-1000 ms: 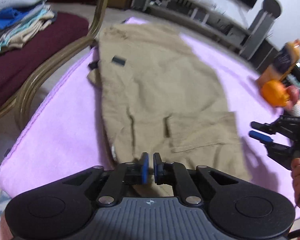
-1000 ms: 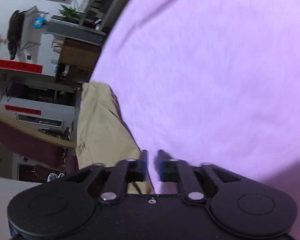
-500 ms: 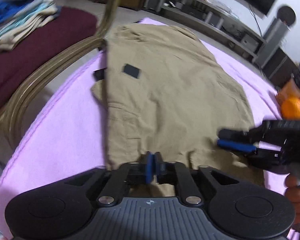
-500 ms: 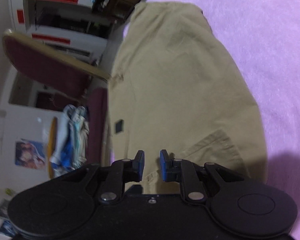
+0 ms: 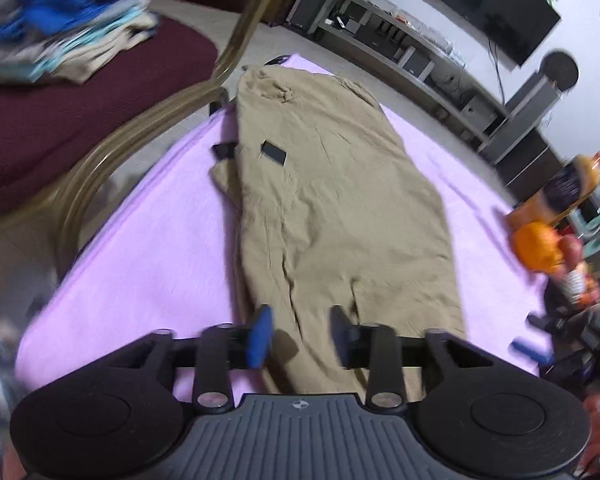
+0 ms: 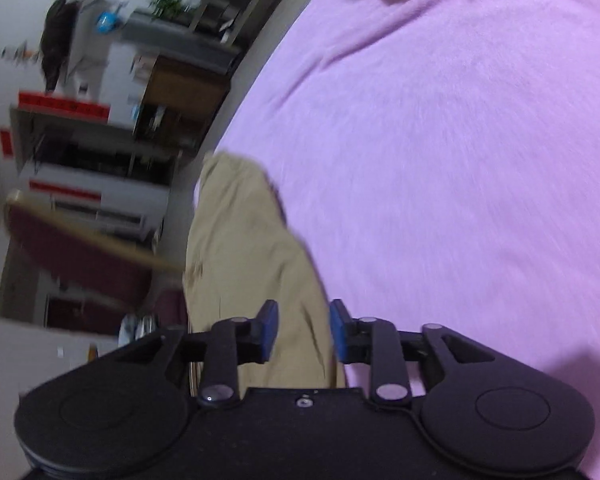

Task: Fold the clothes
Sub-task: 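Grasp the elastic cuffs with the right gripper while the left gripper grasps them too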

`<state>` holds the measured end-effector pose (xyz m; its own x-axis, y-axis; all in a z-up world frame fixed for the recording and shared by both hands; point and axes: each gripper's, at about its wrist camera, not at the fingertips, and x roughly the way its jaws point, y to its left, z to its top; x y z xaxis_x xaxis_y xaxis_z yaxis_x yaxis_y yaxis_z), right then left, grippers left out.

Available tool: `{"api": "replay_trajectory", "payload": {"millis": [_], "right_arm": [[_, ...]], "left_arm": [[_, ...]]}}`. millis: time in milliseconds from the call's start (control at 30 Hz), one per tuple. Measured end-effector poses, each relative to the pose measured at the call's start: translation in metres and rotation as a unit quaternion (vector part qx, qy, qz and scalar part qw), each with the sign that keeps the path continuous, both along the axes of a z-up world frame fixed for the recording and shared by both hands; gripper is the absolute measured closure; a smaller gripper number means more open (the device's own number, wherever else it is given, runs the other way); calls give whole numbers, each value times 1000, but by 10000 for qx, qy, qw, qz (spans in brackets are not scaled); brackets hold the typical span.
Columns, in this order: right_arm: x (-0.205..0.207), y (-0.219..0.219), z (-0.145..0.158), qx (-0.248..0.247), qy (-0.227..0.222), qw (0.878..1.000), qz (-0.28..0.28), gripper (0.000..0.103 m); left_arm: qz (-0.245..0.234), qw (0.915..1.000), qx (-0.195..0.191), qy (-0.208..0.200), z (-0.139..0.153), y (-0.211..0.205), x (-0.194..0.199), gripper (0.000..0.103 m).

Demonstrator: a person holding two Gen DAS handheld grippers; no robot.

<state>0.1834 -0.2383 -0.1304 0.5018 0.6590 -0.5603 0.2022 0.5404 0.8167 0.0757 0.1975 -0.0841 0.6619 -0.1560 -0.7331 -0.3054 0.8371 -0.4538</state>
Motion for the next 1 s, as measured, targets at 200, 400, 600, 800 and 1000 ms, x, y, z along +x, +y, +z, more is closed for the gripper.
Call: {"api": "replay_trajectory", "payload": {"millis": [200,400,600,800,1000], "right_arm": [[-45,16,-2,69,104,9986,521,56],[-53,32,-23,-14,359,9967,734,56],[-49,48,-29,-226,360,9940,1007,56],[-42,62,-32,-209,127,9930,1154,57],[-45,60,-11,-301,6,9955,901,83]], "left_arm": [[255,9925,-1095,482,-26,3,-25,57],[-49,9907,-1203,628,-39,-17,-5,54],[-61,9912,-1128,684,-41,-20,-4,50],[-212,9929,-1063,484,-44,-28,5,57],[-174,9929,-1010,602,-27,-43,19,93]]}}
